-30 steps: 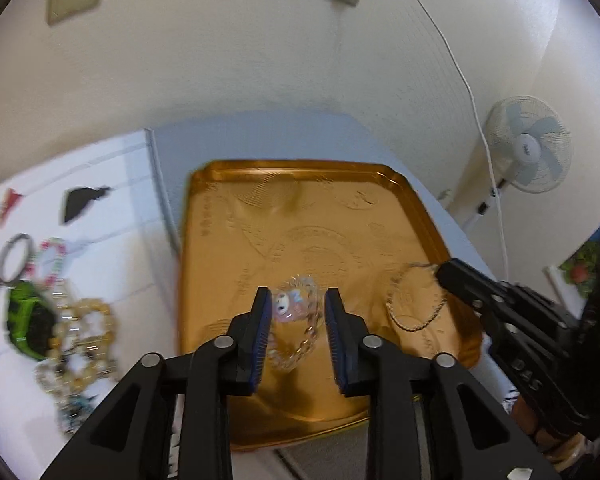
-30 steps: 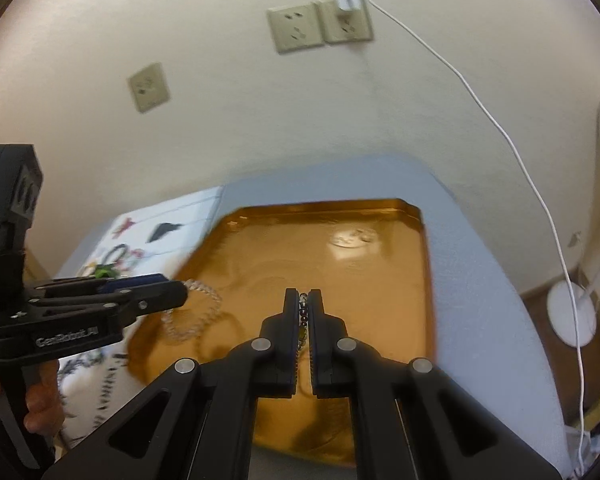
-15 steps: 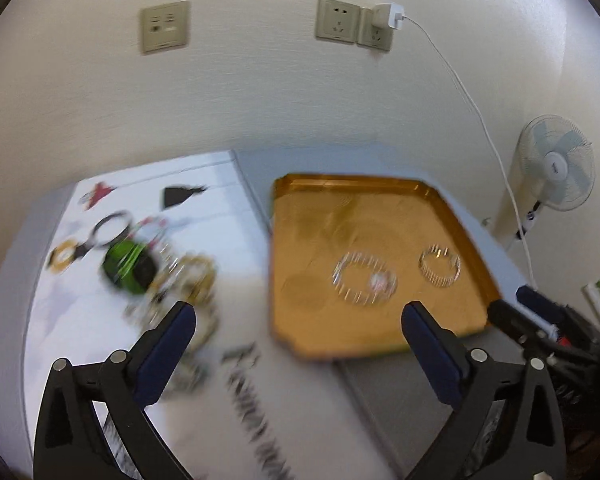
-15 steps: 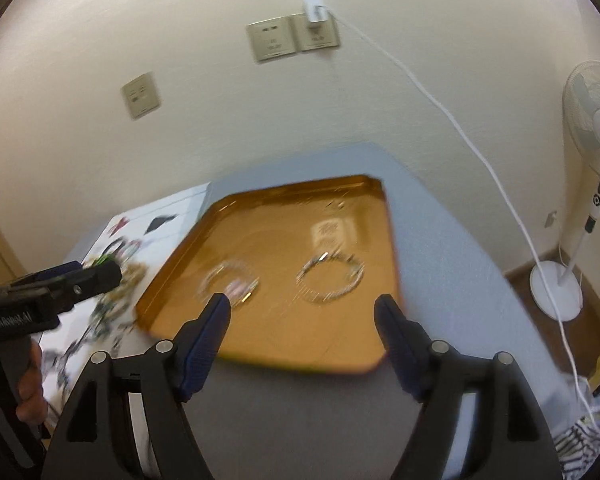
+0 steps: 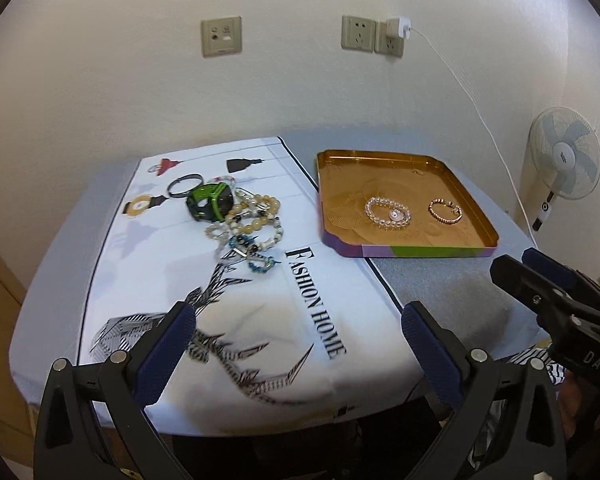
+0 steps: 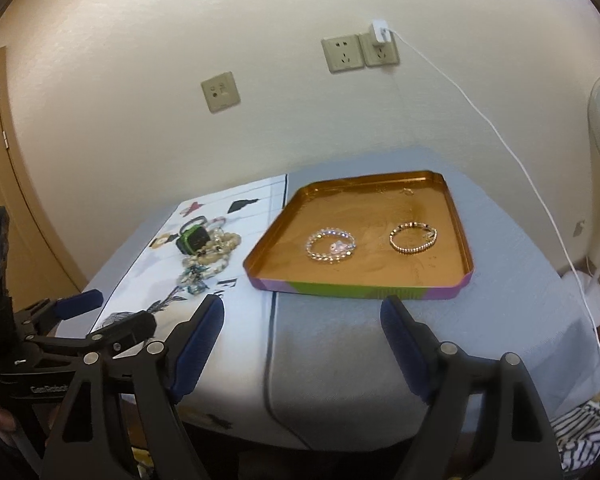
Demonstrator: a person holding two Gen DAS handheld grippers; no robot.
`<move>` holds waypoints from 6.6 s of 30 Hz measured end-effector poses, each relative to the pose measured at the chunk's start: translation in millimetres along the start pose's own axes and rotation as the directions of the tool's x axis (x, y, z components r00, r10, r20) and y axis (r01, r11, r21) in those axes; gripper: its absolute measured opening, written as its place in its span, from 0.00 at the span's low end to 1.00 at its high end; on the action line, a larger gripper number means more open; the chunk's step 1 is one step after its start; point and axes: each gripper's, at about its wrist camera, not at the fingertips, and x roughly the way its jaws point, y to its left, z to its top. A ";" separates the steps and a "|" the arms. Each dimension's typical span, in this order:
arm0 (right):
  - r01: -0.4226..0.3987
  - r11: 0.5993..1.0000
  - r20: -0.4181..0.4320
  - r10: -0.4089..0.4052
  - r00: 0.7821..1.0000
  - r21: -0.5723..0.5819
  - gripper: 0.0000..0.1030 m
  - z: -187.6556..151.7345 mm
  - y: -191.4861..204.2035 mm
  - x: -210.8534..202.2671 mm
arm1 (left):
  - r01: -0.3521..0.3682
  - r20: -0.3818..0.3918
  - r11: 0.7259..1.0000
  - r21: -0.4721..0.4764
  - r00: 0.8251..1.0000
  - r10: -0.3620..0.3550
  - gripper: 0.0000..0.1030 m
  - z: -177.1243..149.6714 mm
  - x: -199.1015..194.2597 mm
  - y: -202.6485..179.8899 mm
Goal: Organize jewelry
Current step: 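Open both tools and withdraw them from the tray, then grasp the teal beaded bracelet from the pile with the right tool, then lift the teal bracelet toward the tray with the right tool while the left tool grasps a cream beaded bracelet, then lower both held bracelets into the orange tray and open both tools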
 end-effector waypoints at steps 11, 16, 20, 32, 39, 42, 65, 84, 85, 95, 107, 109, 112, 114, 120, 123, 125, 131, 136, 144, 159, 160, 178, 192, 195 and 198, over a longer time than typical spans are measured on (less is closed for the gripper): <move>-0.008 1.000 0.048 0.008 0.999 -0.004 0.80 -3.7 12.0 -27.4 | -0.018 0.046 1.000 0.005 0.999 0.018 0.99 -9.0 -33.8 5.6; -0.004 1.000 0.044 0.004 0.999 -0.003 0.80 -1.0 16.1 -25.9 | -0.016 0.057 1.000 -0.013 0.998 0.016 0.99 -10.6 -38.2 14.5; 0.002 1.000 0.035 -0.001 0.999 -0.015 0.80 0.9 19.3 -21.2 | -0.020 0.062 0.999 -0.040 0.998 0.022 0.99 -12.3 -38.2 23.0; -0.007 1.000 -0.008 0.007 1.000 -0.025 0.80 2.0 26.3 1.8 | -0.034 0.044 0.995 -0.089 0.998 0.038 0.99 -10.7 -28.3 46.9; -0.003 1.000 -0.040 0.002 0.999 -0.030 0.80 0.0 24.2 19.3 | -0.065 0.006 0.989 -0.130 0.998 0.066 0.99 -9.4 -10.7 66.0; -0.005 1.000 -0.075 0.003 0.997 -0.024 0.80 -0.9 23.9 34.5 | -0.083 -0.012 0.983 -0.161 0.997 0.082 0.99 -11.8 -4.3 78.1; -0.178 0.936 -0.316 0.078 0.946 -0.302 0.80 1.3 135.7 192.6 | -0.179 -0.131 0.938 -0.298 0.981 0.146 0.99 -17.6 49.5 172.1; -0.112 0.955 -0.271 0.035 0.962 -0.275 0.11 -18.7 89.6 139.4 | -0.093 -0.161 0.961 -0.261 0.986 0.052 0.99 18.2 87.6 149.7; -0.096 0.958 -0.266 0.022 0.964 -0.271 0.11 -19.1 83.5 136.0 | -0.080 -0.162 0.963 -0.258 0.986 0.038 0.99 20.6 90.9 146.0; -0.095 0.971 -0.251 0.038 0.967 -0.220 0.11 -16.0 52.2 122.2 | -0.106 -0.249 0.977 -0.185 0.967 0.058 0.98 36.4 134.0 119.3; -0.112 0.973 -0.248 0.060 0.967 -0.201 0.11 -14.3 46.3 121.6 | -0.114 -0.275 0.990 -0.081 0.957 0.088 0.96 43.4 163.9 106.2; -0.114 0.974 -0.250 0.062 0.966 -0.197 0.11 -14.3 46.2 121.5 | -0.119 -0.249 0.989 -0.085 0.964 0.095 0.83 45.5 163.2 108.7; -0.116 0.975 -0.252 0.065 0.965 -0.190 0.11 -13.5 46.6 123.9 | -0.109 -0.208 0.991 -0.080 0.974 0.090 0.08 46.5 153.8 108.7; -0.114 0.975 -0.250 0.064 0.966 -0.190 0.11 -13.9 46.7 124.3 | -0.082 -0.212 0.994 -0.073 0.975 0.065 0.05 45.0 151.0 107.7; -0.101 0.979 -0.229 0.059 0.972 -0.177 0.11 -11.1 45.7 120.4 | 0.017 -0.169 0.989 -0.148 0.985 -0.042 0.05 37.3 119.0 114.2; -0.101 0.978 -0.186 0.066 0.980 -0.182 0.11 -3.4 48.7 106.6 | 0.033 -0.136 0.985 -0.169 0.989 -0.057 0.05 34.1 92.9 112.0; -0.101 0.978 -0.161 0.072 0.984 -0.183 0.11 1.5 50.1 96.6 | 0.046 -0.119 0.983 -0.180 0.990 -0.069 0.05 32.1 76.1 109.6; -0.088 0.979 -0.097 0.070 0.993 -0.186 0.10 12.9 52.3 70.0 | 0.055 -0.037 0.988 -0.148 0.997 -0.061 0.05 29.5 29.1 92.7; -0.076 0.979 -0.062 0.065 0.996 -0.190 0.06 16.2 52.0 53.2 | 0.009 -0.017 0.995 -0.098 1.000 -0.011 0.05 22.4 17.7 75.0; -0.042 0.983 -0.098 0.025 0.995 -0.181 0.06 18.9 37.0 78.7 | -0.012 -0.056 0.992 -0.124 0.998 0.005 0.05 9.6 29.5 75.1; -0.038 0.991 -0.012 0.037 0.999 -0.131 0.06 40.1 14.8 39.3 | 0.051 -0.022 0.995 -0.081 0.998 -0.053 0.05 20.6 16.9 53.8; -0.036 0.990 -0.005 0.035 0.999 -0.133 0.06 40.9 14.5 36.1 | 0.062 -0.018 0.995 -0.075 0.998 -0.063 0.05 23.3 16.4 50.8; 0.034 0.993 0.012 -0.033 0.999 -0.116 0.06 72.1 -28.0 61.9 | 0.182 -0.045 0.983 0.031 0.983 -0.180 0.05 86.3 92.7 -32.1; 0.039 0.994 -0.011 -0.041 0.999 -0.098 0.06 89.8 -62.6 111.8 | 0.193 -0.099 0.980 0.042 0.977 -0.188 0.05 112.4 155.3 -67.3; 0.040 0.995 -0.020 -0.042 0.999 -0.089 0.06 90.3 -69.3 118.9 | 0.188 -0.111 0.981 0.044 0.977 -0.183 0.05 115.1 166.5 -71.8; 0.030 0.997 -0.030 -0.032 0.999 -0.068 0.06 90.4 -77.0 126.9 | 0.189 -0.129 0.982 0.024 0.974 -0.185 0.06 117.5 180.3 -71.9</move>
